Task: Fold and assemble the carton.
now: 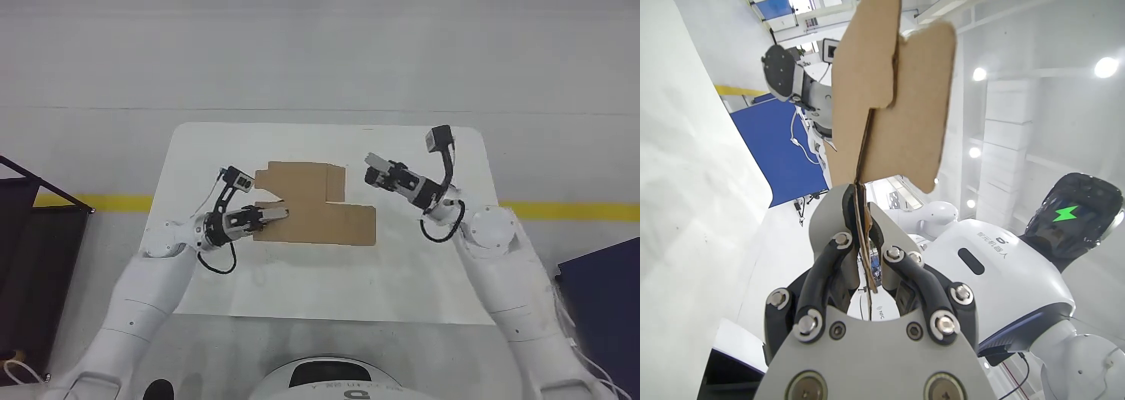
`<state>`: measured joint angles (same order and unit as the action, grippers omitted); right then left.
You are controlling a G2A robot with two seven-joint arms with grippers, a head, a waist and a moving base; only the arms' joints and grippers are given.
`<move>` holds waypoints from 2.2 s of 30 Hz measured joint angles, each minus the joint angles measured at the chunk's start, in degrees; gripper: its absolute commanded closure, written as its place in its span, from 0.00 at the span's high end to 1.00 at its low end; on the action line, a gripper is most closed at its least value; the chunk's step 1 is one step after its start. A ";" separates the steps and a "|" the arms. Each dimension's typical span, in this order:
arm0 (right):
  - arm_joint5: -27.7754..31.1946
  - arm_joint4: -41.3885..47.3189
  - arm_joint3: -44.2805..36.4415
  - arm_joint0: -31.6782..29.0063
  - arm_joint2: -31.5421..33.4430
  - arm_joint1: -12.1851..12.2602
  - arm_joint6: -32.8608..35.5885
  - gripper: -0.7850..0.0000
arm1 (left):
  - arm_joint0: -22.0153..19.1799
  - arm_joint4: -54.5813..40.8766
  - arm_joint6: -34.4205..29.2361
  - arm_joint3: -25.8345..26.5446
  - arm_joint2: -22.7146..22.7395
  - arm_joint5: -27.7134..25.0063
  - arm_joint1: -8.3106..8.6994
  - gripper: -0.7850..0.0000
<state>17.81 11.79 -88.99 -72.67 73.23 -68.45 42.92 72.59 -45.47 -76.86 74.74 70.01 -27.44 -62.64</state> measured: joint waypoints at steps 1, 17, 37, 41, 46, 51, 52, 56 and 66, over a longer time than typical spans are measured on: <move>0.18 0.83 -0.09 -0.01 -0.29 -0.03 0.62 0.79 | -0.11 0.32 0.00 0.01 -0.35 0.00 -0.04 0.00; 1.25 5.84 0.74 -0.27 -2.80 0.26 9.43 0.40 | -0.85 -0.13 -0.42 0.61 -1.42 0.42 0.03 0.00; 0.70 5.20 0.44 0.81 -4.80 0.68 12.05 0.00 | -0.46 -0.74 -1.37 1.52 -1.96 1.37 0.42 0.00; 0.56 5.22 0.63 1.06 -4.98 0.76 12.34 0.00 | -0.40 -0.81 -1.55 1.64 -2.06 1.54 0.45 0.00; 0.50 6.01 1.52 1.28 -4.85 0.94 13.23 0.00 | -0.59 -2.06 -1.02 0.97 -1.80 1.02 0.36 1.00; -0.40 8.63 3.49 1.33 -3.51 1.19 13.47 0.00 | -0.73 -4.33 -0.43 0.23 -0.08 0.43 0.36 1.00; -0.41 9.24 3.68 1.20 -3.22 1.24 13.47 0.00 | -0.65 -4.68 -0.42 0.12 0.36 0.42 0.40 1.00; -0.35 11.80 4.42 0.69 -2.17 1.43 13.90 0.00 | -0.09 -5.21 -1.68 0.68 1.95 1.64 0.59 1.00; -0.85 13.62 5.61 0.77 -1.89 1.58 13.63 0.00 | 1.83 -0.51 -3.27 4.12 4.05 3.24 1.04 0.45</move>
<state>16.95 25.42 -83.39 -71.90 71.33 -66.87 56.55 74.42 -45.97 -80.13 78.86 74.06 -24.20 -61.60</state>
